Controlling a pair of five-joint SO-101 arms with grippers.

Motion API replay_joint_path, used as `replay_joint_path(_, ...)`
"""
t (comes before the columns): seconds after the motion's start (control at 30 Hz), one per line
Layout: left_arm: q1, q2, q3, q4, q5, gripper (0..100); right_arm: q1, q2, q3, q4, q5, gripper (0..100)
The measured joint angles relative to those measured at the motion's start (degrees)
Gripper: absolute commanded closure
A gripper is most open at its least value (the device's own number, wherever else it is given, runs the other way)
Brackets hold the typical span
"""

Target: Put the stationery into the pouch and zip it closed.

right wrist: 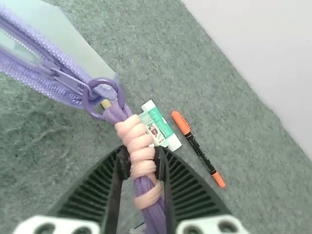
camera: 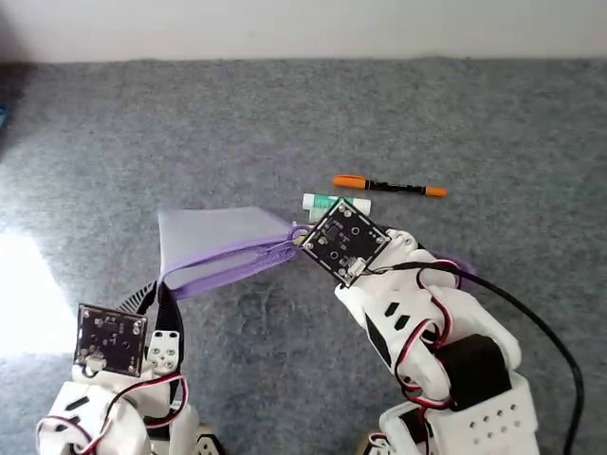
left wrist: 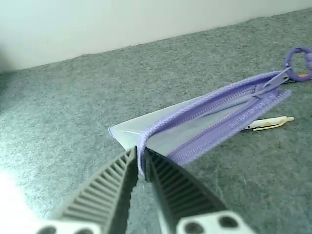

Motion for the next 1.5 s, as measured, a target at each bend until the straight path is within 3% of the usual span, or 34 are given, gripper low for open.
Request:
replay_joint_path(0.3,-0.70,-0.09,5.54,-3.60,0.00,97,-2.81,0.09,-0.18,0.00,-0.18,99.1)
replay_joint_path(0.53,-1.05,-0.09,6.42,-4.66,0.88,81,-3.52,0.09,-0.18,0.00,-0.26,99.1)
replay_joint_path(0.87,-1.14,6.07,8.97,-7.38,2.81,80,-3.43,0.09,-0.18,0.00,-0.26,99.1)
replay_joint_path(0.97,-1.14,11.43,9.41,-9.41,4.66,83,-3.43,0.09,-0.18,0.00,-0.26,99.1)
replay_joint_path(1.1,-1.14,16.09,8.62,-11.87,5.63,99,-3.43,0.09,-0.18,0.00,-0.26,99.1)
replay_joint_path(1.33,-1.05,17.76,1.49,-12.31,5.80,99,-1.05,0.09,-0.18,-0.09,-2.46,99.1)
replay_joint_path(1.5,-0.97,18.02,-1.14,-7.38,5.80,99,-0.26,0.00,-0.26,-0.09,-6.33,99.1)
